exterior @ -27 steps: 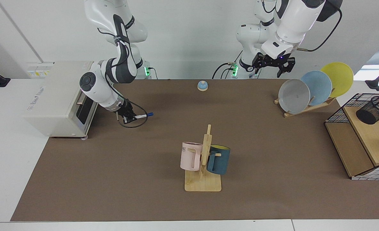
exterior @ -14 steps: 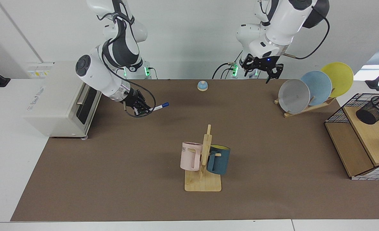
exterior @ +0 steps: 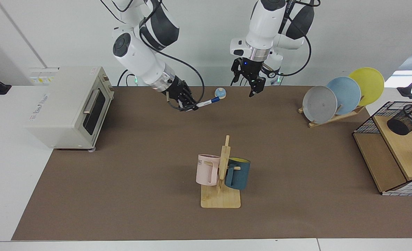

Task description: Put markers into pen holder

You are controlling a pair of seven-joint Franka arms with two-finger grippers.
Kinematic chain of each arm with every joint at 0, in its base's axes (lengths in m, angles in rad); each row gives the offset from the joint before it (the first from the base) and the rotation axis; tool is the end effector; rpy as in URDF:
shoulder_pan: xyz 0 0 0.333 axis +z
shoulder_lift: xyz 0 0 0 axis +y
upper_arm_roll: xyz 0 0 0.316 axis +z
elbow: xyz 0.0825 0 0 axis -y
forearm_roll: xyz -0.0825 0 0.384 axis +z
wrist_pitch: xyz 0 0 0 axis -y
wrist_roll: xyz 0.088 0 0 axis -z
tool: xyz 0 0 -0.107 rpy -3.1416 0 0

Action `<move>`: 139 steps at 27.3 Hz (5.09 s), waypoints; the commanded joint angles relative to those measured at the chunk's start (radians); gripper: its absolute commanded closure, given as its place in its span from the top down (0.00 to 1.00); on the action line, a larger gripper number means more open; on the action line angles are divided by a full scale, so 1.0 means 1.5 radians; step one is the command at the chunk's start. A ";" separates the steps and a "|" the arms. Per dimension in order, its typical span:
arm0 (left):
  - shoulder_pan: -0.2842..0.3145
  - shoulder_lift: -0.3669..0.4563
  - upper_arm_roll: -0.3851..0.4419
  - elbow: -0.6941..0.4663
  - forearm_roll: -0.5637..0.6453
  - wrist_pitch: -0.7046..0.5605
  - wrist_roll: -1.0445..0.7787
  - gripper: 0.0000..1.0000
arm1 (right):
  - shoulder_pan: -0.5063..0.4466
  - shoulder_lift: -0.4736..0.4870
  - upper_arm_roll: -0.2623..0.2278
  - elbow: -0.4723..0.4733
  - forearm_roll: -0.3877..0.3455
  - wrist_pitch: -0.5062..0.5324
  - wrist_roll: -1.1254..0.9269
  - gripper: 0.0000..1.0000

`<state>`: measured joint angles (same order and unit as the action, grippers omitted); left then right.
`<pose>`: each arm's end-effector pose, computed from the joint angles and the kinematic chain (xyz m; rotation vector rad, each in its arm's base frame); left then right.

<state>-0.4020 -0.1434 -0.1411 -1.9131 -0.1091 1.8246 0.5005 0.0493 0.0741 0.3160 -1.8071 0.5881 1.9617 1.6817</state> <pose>0.4415 -0.2814 0.5600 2.6661 -1.4880 0.0793 0.5450 0.2422 0.5171 -1.9567 1.8696 0.6257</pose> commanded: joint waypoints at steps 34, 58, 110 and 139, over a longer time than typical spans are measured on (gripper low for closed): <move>-0.034 -0.004 0.006 -0.004 0.015 0.058 0.343 0.00 | 0.048 -0.019 0.049 -0.011 0.014 0.039 0.079 0.79; 0.212 -0.003 0.018 -0.010 0.119 -0.070 0.382 0.00 | -0.151 -0.104 0.044 -0.011 -0.273 -0.117 -0.347 1.00; 0.522 0.299 0.030 0.348 0.724 0.047 0.789 0.00 | -0.063 -0.117 -0.145 0.009 -0.395 -0.128 -1.145 1.00; 0.461 0.304 0.025 0.316 0.787 -0.225 0.569 1.00 | 0.021 -0.123 -0.247 0.006 -0.396 -0.125 -1.138 1.00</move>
<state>0.3063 0.3182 -0.1033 -1.4374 1.0640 1.5205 1.3786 0.0730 -0.0990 -0.0460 -1.8001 -0.0028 1.7861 -0.0135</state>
